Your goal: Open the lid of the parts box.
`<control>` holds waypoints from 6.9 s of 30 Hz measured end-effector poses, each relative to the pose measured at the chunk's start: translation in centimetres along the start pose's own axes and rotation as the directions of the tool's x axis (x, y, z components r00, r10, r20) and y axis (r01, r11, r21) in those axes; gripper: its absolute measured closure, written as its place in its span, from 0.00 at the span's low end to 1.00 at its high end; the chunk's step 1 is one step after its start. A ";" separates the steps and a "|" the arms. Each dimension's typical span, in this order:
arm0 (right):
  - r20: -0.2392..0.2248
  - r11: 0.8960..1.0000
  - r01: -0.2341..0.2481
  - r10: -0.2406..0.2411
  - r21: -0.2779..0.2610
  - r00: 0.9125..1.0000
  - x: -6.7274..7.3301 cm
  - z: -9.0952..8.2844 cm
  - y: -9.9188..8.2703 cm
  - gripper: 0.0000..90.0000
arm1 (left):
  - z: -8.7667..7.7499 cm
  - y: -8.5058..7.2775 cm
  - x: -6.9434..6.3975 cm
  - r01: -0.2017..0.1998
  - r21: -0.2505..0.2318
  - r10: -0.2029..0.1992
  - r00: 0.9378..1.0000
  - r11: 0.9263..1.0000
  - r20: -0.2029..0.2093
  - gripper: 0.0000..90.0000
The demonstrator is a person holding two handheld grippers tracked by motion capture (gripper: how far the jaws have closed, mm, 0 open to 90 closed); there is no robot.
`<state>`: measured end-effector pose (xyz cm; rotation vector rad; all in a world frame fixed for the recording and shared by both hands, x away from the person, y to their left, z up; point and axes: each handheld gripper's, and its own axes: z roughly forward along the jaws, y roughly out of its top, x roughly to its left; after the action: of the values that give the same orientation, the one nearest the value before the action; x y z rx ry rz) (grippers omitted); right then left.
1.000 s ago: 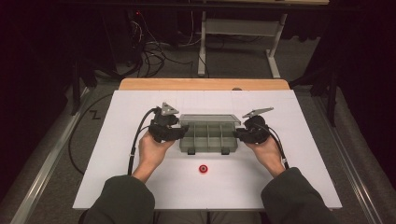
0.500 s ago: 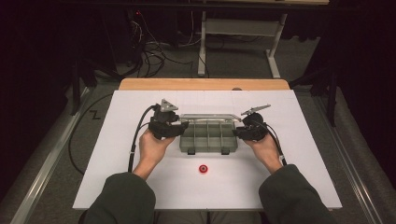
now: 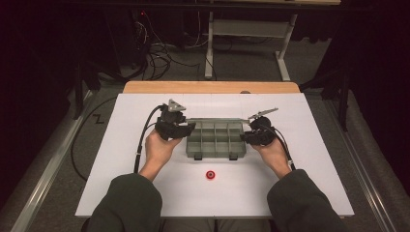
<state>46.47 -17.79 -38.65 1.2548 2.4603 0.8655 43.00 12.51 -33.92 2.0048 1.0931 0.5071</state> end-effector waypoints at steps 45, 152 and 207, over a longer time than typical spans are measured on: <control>0.010 1.000 0.004 -0.004 0.003 1.000 0.1 0.0 0.0 0.83 | 2.5 1.7 3.3 0.139 -0.039 -0.139 0.990 0.990 -0.010 0.83; 0.028 1.000 0.017 -0.018 0.025 0.999 0.4 0.0 0.3 0.83 | 7.9 0.1 4.0 0.144 0.105 -0.136 0.988 0.984 -0.075 0.54; -0.028 0.994 0.047 -0.050 -0.095 0.998 0.5 -2.5 -0.9 0.62 | 1.7 -2.3 3.7 0.063 0.074 -0.059 0.997 0.995 -0.047 0.47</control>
<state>44.42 -18.81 -37.23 1.1539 2.4311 0.9822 44.92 15.61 -36.84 2.0269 1.2138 0.4873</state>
